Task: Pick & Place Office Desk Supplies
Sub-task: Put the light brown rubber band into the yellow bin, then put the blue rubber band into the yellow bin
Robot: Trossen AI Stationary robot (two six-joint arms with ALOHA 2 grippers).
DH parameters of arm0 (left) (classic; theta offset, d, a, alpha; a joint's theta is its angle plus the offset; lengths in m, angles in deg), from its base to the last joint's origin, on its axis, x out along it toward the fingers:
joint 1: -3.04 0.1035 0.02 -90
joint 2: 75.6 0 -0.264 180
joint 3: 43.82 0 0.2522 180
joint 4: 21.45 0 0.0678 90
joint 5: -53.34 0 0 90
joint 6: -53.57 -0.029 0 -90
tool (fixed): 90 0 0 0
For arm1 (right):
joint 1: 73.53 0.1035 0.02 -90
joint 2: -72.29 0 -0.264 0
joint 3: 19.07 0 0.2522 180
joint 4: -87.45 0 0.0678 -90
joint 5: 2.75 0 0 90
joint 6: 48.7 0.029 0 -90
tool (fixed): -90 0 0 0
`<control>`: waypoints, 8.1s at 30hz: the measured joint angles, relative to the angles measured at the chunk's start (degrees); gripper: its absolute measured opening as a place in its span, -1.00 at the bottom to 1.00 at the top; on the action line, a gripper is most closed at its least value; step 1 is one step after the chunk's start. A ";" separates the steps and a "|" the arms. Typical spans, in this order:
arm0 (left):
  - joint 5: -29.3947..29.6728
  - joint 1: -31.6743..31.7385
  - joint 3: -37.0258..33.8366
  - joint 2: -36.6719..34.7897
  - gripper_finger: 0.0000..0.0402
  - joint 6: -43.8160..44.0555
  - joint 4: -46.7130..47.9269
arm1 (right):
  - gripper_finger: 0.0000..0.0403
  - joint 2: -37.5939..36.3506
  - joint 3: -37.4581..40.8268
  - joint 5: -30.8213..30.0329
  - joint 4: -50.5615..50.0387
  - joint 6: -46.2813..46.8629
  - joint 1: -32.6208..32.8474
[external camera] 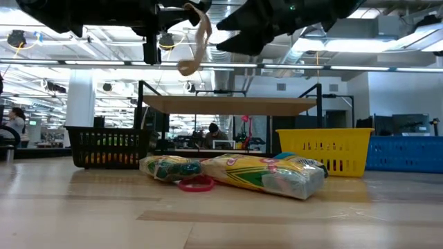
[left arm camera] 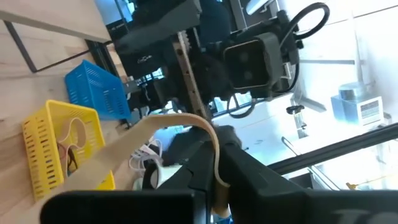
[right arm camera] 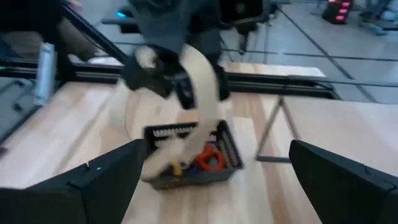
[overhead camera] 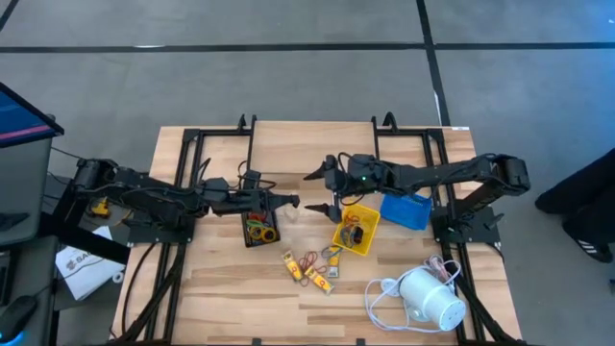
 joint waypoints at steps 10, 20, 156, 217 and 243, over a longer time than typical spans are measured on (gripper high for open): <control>0.00 0.00 0.00 0.00 -0.74 1.02 0.06 | 0.97 1.73 -0.12 2.73 3.73 1.42 -0.53; 0.57 0.00 0.00 0.00 -0.73 1.30 0.39 | 0.90 7.47 -1.09 2.84 7.89 3.35 -1.26; -17.60 -3.39 13.74 22.62 -0.12 -50.82 28.28 | 0.37 -4.26 -11.08 -13.96 -40.74 25.77 20.93; -16.54 -2.97 33.01 50.17 0.28 -62.55 27.34 | 0.36 -5.88 -11.50 -34.85 -47.89 26.42 23.35; -13.22 -3.17 31.32 27.63 -1.00 -79.09 24.81 | 0.36 -10.30 -11.52 -52.99 -56.12 34.56 25.81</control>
